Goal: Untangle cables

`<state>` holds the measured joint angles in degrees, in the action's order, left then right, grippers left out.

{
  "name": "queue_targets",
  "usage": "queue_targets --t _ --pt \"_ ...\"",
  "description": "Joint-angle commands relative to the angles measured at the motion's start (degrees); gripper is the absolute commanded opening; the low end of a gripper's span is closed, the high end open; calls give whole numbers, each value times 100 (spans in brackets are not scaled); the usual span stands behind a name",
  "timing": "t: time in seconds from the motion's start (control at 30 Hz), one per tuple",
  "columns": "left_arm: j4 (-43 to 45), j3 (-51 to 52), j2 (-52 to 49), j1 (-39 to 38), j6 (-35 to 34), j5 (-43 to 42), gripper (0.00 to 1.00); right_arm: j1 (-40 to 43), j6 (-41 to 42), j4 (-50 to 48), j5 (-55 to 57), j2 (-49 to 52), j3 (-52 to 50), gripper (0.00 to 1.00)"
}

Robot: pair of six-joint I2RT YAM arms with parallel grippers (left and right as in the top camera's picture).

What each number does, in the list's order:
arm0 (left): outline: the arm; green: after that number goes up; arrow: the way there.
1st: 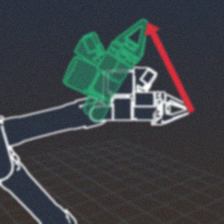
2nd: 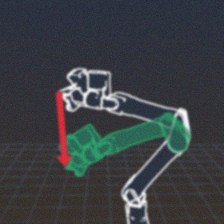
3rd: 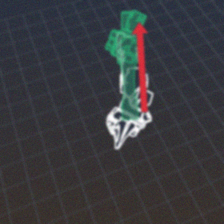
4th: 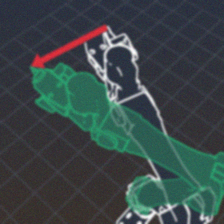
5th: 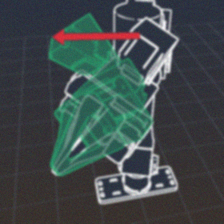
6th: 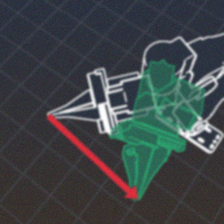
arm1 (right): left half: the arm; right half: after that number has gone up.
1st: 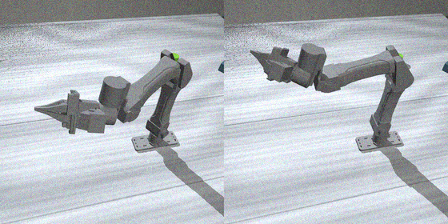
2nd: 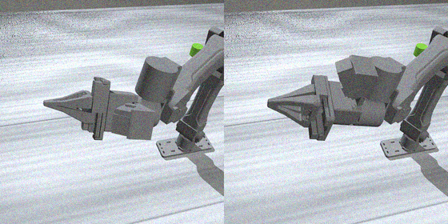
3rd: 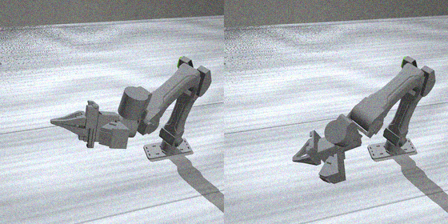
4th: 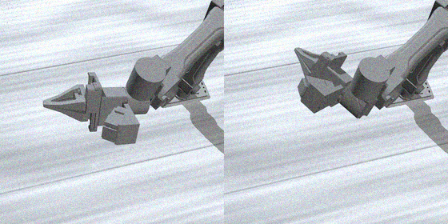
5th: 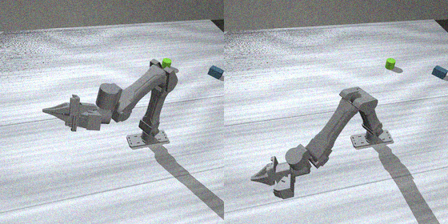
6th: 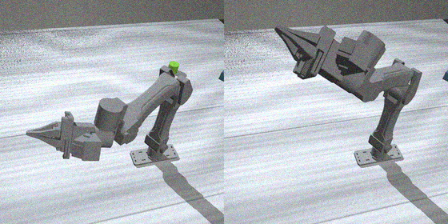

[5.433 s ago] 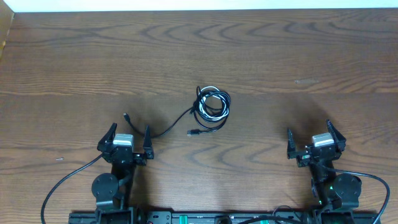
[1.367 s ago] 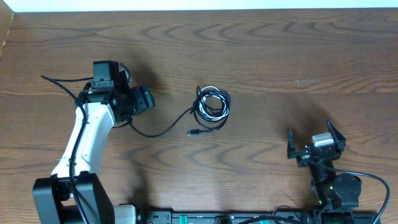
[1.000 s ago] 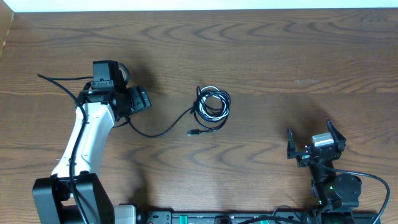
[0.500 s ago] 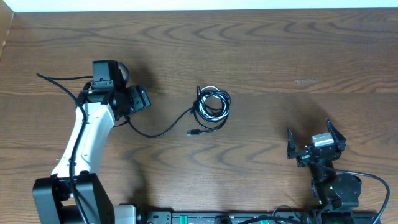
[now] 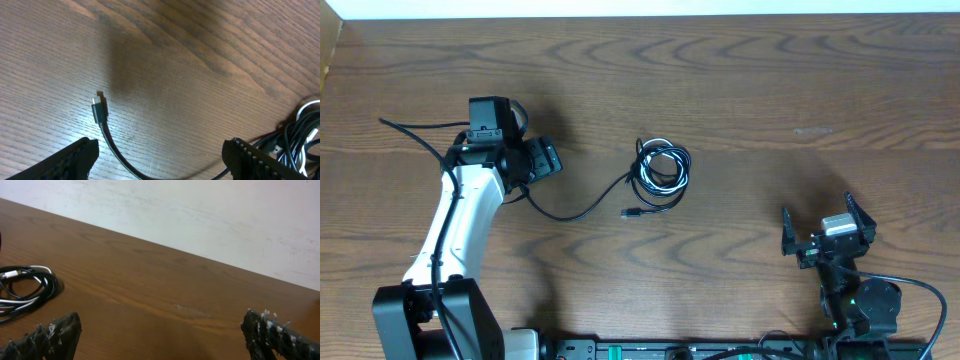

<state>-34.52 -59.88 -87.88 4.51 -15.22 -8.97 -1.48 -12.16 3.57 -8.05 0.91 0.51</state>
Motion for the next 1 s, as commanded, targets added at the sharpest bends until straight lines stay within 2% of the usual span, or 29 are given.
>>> queue_targets --t 0.0,0.2,0.23,0.27,0.3,0.33,0.5,0.63,0.7,0.77,0.8,0.97 --pt "0 -109 -7 35 -13 258 85 -35 -13 9 -2 -15 -20 99" --pt "76 -109 -7 35 -13 326 85 -35 -13 9 0 -15 -20 99" --pt "96 -109 -7 35 -13 326 63 -35 -13 9 0 -15 -20 99" --pt "125 -109 -7 35 -13 326 30 -35 -13 9 0 -15 -20 99" --pt "153 -109 -7 35 -13 326 12 -35 -13 9 -2 -15 -20 99" --pt "190 -109 -7 35 -13 326 8 -35 -13 9 0 -15 -20 99" --pt "560 -109 -11 28 -37 262 8 -35 -13 9 0 -15 -20 99" --pt "776 -81 -13 -44 -35 -490 8 -35 -13 9 -2 -15 -20 99" --pt "815 -28 -13 -146 -35 -560 17 -35 -13 9 0 -15 -20 99" --pt "905 4 -76 -387 -35 -560 43 -35 -13 11 0 -15 -20 99" --pt "953 4 -105 -476 -33 -557 50 -35 -13 9 0 -15 -20 99" --pt "1290 4 -402 -1027 -33 -557 57 -35 -11 9 -2 -15 -20 99"
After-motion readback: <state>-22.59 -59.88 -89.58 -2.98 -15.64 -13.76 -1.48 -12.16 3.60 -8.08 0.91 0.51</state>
